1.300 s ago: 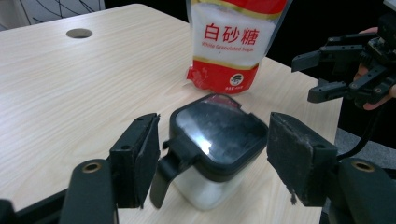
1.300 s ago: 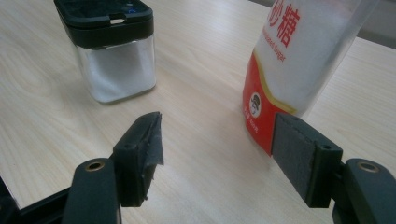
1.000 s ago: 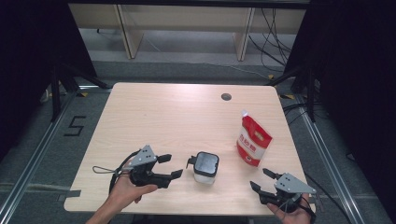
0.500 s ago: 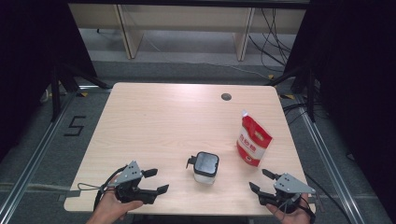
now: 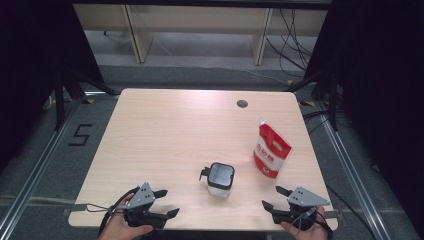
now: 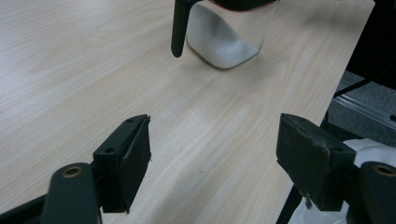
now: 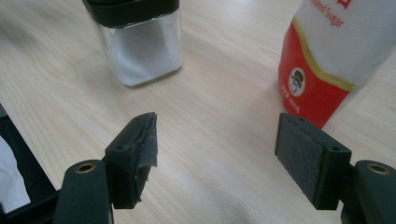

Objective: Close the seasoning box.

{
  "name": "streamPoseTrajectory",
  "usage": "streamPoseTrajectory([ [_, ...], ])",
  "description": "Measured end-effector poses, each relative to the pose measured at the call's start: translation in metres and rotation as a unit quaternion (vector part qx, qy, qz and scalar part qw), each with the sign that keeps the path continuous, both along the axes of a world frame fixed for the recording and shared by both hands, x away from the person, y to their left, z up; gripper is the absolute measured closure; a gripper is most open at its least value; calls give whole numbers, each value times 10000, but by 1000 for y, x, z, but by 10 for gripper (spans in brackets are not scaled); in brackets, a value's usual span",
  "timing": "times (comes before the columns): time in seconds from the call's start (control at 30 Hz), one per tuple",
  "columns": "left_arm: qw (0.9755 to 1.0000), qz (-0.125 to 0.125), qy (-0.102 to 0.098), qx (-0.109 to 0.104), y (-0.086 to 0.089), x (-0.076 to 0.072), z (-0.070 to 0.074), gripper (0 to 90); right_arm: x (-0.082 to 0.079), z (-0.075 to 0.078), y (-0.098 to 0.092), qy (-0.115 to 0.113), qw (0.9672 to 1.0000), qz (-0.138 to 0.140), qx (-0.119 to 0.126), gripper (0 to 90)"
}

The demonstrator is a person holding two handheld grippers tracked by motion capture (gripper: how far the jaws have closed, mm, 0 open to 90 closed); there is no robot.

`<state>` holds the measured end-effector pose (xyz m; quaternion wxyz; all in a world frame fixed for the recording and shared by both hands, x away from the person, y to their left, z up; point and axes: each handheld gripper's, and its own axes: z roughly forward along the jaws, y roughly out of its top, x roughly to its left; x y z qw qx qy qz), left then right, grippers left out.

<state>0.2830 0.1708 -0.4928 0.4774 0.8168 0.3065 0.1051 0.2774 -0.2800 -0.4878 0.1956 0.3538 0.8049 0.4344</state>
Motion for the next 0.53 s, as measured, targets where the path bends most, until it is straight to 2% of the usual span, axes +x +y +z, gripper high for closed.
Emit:
streamPoseTrajectory([
  [0.03, 9999, -49, -69, 80, 2, 1, 0, 260, -3, 0, 2, 151, 9998, -71, 55, 307],
  [0.07, 10000, 68, 35, -3, 1, 0, -1, 260, -1, -1, 2, 9, 10000, -13, 0, 305],
  [0.1, 9999, 9, 1, 105, 3, 2, -1, 260, 0, -1, 3, 47, 10000, 55, -17, 303],
  [0.13, 9999, 79, 74, 8, 3, 1, -2, 260, -1, -1, 3, 41, 10000, 0, -64, 301],
  [0.17, 10000, 56, 15, 34, 3, 2, -3, 260, -1, -2, 4, 55, 10000, 26, -7, 299],
  [0.2, 9999, 3, -24, 99, 4, 3, -2, 260, -1, -1, 4, 7, 9999, 25, -101, 298],
  [0.27, 10000, 22, -9, 38, 4, 3, -2, 260, 0, -3, 4, 61, 9999, 81, -69, 297],
  [0.33, 10000, 15, -15, 40, 4, 3, -2, 260, -1, -4, 5, 125, 9999, -1, -63, 297],
  [0.4, 10000, 0, -20, 59, 4, 3, -2, 259, 0, -4, 4, 85, 9999, 29, -117, 297],
  [0.43, 9999, 44, 56, 81, 4, 3, -3, 259, 1, -4, 4, 107, 9999, 48, -107, 297],
  [0.53, 9999, -7, -17, 146, 5, 4, -3, 255, 2, -4, 3, 43, 9999, 55, -128, 296],
])
